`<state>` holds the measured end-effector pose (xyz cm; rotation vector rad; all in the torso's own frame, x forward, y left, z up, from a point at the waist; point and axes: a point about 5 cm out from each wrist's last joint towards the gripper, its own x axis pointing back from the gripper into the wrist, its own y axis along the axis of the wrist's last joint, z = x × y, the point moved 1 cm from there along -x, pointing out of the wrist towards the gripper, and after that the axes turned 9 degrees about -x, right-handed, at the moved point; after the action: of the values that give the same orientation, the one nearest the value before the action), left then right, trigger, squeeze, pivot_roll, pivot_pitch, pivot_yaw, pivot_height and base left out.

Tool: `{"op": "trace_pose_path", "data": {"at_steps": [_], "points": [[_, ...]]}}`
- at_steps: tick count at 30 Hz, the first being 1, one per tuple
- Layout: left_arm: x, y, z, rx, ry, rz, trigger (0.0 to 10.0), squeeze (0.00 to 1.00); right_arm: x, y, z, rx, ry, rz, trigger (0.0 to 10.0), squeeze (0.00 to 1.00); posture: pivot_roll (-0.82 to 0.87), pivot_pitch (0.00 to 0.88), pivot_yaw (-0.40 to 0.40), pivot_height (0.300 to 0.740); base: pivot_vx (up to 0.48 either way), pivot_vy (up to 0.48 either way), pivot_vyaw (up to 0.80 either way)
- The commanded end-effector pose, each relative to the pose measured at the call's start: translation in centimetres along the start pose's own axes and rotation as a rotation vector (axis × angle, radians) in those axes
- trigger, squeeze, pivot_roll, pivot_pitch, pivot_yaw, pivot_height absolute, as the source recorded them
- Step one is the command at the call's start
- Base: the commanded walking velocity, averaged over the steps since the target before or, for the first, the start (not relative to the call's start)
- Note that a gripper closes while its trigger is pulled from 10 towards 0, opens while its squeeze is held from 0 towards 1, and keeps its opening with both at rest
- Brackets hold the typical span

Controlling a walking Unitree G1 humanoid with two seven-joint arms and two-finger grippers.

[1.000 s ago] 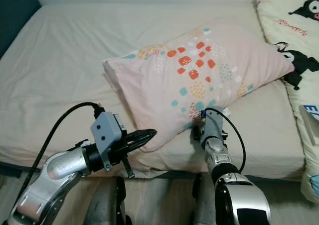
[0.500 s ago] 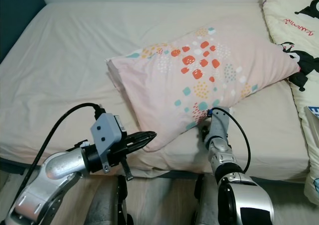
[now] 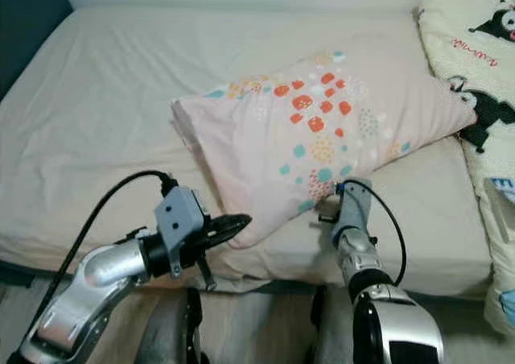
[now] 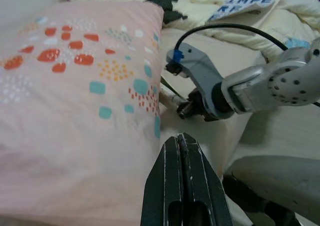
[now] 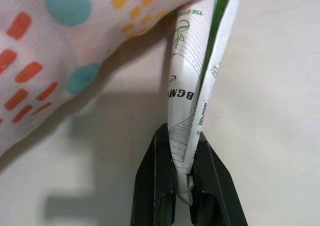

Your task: Clean up the room

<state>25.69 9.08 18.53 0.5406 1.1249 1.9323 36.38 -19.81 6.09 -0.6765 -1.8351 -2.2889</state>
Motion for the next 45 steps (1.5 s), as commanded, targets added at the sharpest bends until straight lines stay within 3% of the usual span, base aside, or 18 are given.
{"op": "trace_pose_path", "data": {"at_steps": [1,7,11,12,14,15,16,17,18,19,21,25,30,32,34,40,45], "points": [[-0.1,-0.8,-0.4,0.016,0.011,0.011,10.0,0.0,0.2,-1.2,0.0,-0.036,-0.004,0.017,0.0,0.0,0.13,0.109,-0.049,0.564,0.0,0.0,0.0],[0.2,-1.8,-0.5,0.088,0.047,0.035,10.0,0.0,0.5,-2.1,1.2,-0.044,0.024,0.015,0.0,0.0,0.1,0.082,-0.062,0.564,0.0,0.0,0.0],[0.9,-3.7,-1.3,0.195,0.064,0.098,10.0,0.0,1.7,-4.6,2.6,-0.053,0.051,0.023,0.0,0.0,0.06,0.032,-0.07,0.564,0.0,0.0,0.0],[1.0,-4.3,-1.2,0.224,0.102,0.115,10.0,0.0,2.3,-5.1,2.9,-0.093,0.057,0.013,1.6,0.0,0.05,0.022,-0.065,0.564,0.0,0.0,0.0],[1.0,-4.3,-1.2,0.224,0.102,0.115,10.0,0.0,2.3,-5.1,2.9,-0.093,0.057,0.013,1.6,0.0,0.05,0.022,-0.065,0.564,0.0,0.0,0.0],[1.1,-5.1,-0.6,0.25,0.184,0.137,10.0,0.0,3.0,-5.0,3.2,-0.116,0.068,-0.016,4.6,0.0,0.03,0.012,-0.054,0.564,0.0,0.0,0.0],[1.1,-5.1,-0.6,0.25,0.184,0.137,10.0,0.0,3.0,-5.0,3.2,-0.116,0.068,-0.016,4.6,0.0,0.03,0.012,-0.054,0.564,0.0,0.0,0.0],[1.1,-5.6,0.2,0.278,0.275,0.151,10.0,0.0,3.6,-4.5,3.6,-0.135,0.089,-0.05,8.1,0.0,0.02,0.006,-0.049,0.564,0.0,0.0,0.0],[1.0,-6.3,1.1,0.31,0.374,0.167,10.0,0.0,4.2,-3.4,4.2,-0.126,0.123,-0.117,10.0,0.0,0.01,0.003,-0.047,0.564,0.0,0.0,0.0],[1.0,-6.3,1.1,0.31,0.374,0.167,10.0,0.0,4.2,-3.4,4.2,-0.126,0.123,-0.117,10.0,0.0,0.01,0.003,-0.047,0.564,0.0,0.0,0.0],[0.7,-7.5,2.4,0.376,0.537,0.208,10.0,0.0,5.0,-1.7,5.6,-0.08,0.214,-0.233,10.0,0.0,0.0,0.0,-0.047,0.564,0.0,0.0,0.0],[0.1,-8.6,3.0,0.425,0.646,0.27,10.0,0.0,5.2,-0.8,5.9,-0.017,0.238,-0.304,10.0,0.0,0.01,0.0,-0.056,0.564,0.0,0.0,0.0],[-0.9,-8.7,2.5,0.37,0.606,0.304,10.0,0.0,5.5,-0.8,5.7,0.02,0.226,-0.294,10.0,0.0,0.01,0.0,-0.066,0.564,0.0,0.0,0.0],[-1.5,-8.6,2.2,0.279,0.573,0.332,10.0,0.0,5.5,-0.7,5.5,0.052,0.219,-0.292,10.0,0.0,0.01,0.0,-0.074,0.564,0.0,0.0,0.0],[-1.7,-8.6,2.2,0.246,0.577,0.34,10.0,0.0,5.5,-0.6,5.4,0.078,0.214,-0.295,10.0,0.0,0.01,0.0,-0.075,0.564,0.0,0.0,0.0],[-2.1,-9.0,2.4,0.248,0.638,0.347,10.0,0.0,5.8,-0.7,5.5,0.123,0.21,-0.293,10.0,0.0,0.01,0.0,-0.08,0.583,0.0,0.0,0.0],[-2.2,-9.0,2.1,0.246,0.638,0.348,10.0,0.0,5.8,-0.6,5.2,0.106,0.2,-0.301,10.0,0.0,0.01,0.0,-0.082,0.598,0.0,0.0,0.0]]}}
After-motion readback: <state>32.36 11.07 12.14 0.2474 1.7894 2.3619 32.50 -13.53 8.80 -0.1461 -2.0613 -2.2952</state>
